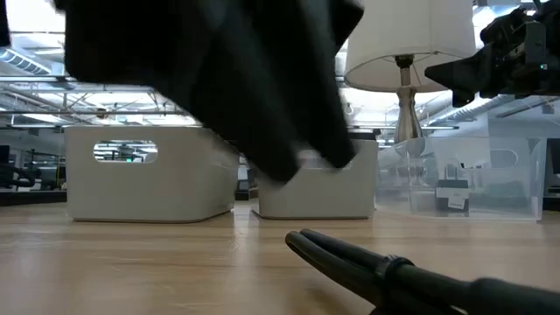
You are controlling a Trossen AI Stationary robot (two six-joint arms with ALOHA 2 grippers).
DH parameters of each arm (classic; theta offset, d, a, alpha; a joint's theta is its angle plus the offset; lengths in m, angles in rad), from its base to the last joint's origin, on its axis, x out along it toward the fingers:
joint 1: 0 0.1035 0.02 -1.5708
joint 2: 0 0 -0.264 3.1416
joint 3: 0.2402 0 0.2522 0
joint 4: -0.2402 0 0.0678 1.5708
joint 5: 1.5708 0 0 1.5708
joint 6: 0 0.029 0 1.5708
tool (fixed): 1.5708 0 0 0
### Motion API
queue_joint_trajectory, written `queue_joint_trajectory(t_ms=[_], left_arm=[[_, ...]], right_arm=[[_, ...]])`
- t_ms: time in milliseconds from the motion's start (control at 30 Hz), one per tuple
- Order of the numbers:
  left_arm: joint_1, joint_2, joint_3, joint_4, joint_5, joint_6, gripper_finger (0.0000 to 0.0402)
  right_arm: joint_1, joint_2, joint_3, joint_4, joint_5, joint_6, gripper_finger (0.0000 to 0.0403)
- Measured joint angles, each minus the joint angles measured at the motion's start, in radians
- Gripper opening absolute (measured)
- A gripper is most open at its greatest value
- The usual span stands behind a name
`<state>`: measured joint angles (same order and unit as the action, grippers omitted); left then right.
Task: Pick and place items into bin
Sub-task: Put the black charger cable into the right gray bin
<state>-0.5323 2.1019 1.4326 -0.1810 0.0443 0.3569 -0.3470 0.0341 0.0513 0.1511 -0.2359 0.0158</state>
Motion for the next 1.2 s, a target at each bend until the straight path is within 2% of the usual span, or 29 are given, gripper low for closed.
queue_joint_trajectory(t_ms=[300,500,700,1200], left_arm=[[0.010,0.033,-0.001,-0.044,-0.001,0.126,0.0122],[0.012,0.033,-0.001,-0.001,-0.076,0.172,0.0122],[0.017,0.042,-0.001,0.021,-0.015,0.172,0.0122],[0.021,0.081,0.001,0.026,0.009,0.188,0.0115]], right_arm=[[0.000,0.000,0.000,0.002,0.002,-0.009,0.0004],[0.000,0.000,0.000,0.000,0.002,-0.005,0.0004],[0.000,0.000,0.000,-0.006,0.003,-0.003,0.0004],[0.000,0.003,0.000,-0.007,0.003,-0.002,0.0004]])
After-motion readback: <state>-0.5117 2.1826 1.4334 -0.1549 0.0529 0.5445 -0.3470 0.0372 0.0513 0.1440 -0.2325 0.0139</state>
